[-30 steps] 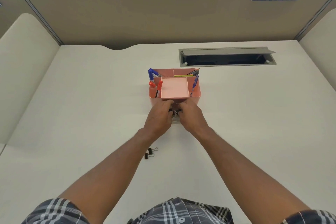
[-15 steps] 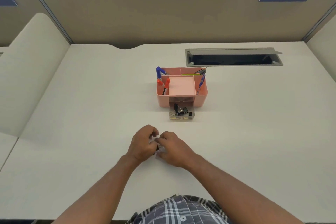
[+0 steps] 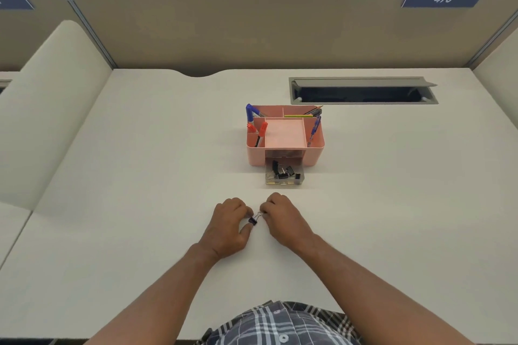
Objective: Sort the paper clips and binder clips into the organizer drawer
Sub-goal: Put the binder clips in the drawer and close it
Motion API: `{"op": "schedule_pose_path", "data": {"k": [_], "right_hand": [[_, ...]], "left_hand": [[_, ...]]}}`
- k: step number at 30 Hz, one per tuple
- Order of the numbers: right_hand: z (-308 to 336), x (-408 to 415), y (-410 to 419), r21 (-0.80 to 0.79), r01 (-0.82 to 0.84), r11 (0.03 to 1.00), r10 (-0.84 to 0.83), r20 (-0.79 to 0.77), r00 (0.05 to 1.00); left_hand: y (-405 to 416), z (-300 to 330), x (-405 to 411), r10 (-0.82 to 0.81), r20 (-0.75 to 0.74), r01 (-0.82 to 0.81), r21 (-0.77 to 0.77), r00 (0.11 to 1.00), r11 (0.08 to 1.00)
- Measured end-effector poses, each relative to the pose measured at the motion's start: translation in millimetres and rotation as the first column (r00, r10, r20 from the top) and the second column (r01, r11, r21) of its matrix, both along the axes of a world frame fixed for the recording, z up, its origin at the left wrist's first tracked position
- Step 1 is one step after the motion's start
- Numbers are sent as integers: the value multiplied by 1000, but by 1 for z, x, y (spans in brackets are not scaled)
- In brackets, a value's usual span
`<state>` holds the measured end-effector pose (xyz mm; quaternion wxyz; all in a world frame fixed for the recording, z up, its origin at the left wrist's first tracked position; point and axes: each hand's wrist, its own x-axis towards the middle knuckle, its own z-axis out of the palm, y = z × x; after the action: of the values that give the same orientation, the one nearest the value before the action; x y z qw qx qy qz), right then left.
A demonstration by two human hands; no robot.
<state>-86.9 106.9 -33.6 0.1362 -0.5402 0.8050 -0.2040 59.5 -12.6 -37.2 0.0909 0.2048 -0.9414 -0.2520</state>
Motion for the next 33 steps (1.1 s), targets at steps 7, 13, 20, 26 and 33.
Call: {"op": "schedule_pose_path", "data": {"k": [7,13,20,26,33], "right_hand": [[5,-29,18,21,141,990,-142,39,989],[14,-37,27,57,220,974,-224,86,971],[49,-60,12,-235,348,908,-318,157,935],[70,-81,-14,-169,281,945,-279,37,960],[64,-82,-25,-119,233,965,-232,23,972]], "left_hand": [[15,0,-31,-17,-5,17,-13,1000,1000],[23,6,-50,-15,-72,17,31,997,999],[7,44,-92,43,-265,-38,26,963,999],[-5,54,-123,77,-184,-77,10,980,997],[-8,44,-126,112,-156,-96,107,981,990]]}}
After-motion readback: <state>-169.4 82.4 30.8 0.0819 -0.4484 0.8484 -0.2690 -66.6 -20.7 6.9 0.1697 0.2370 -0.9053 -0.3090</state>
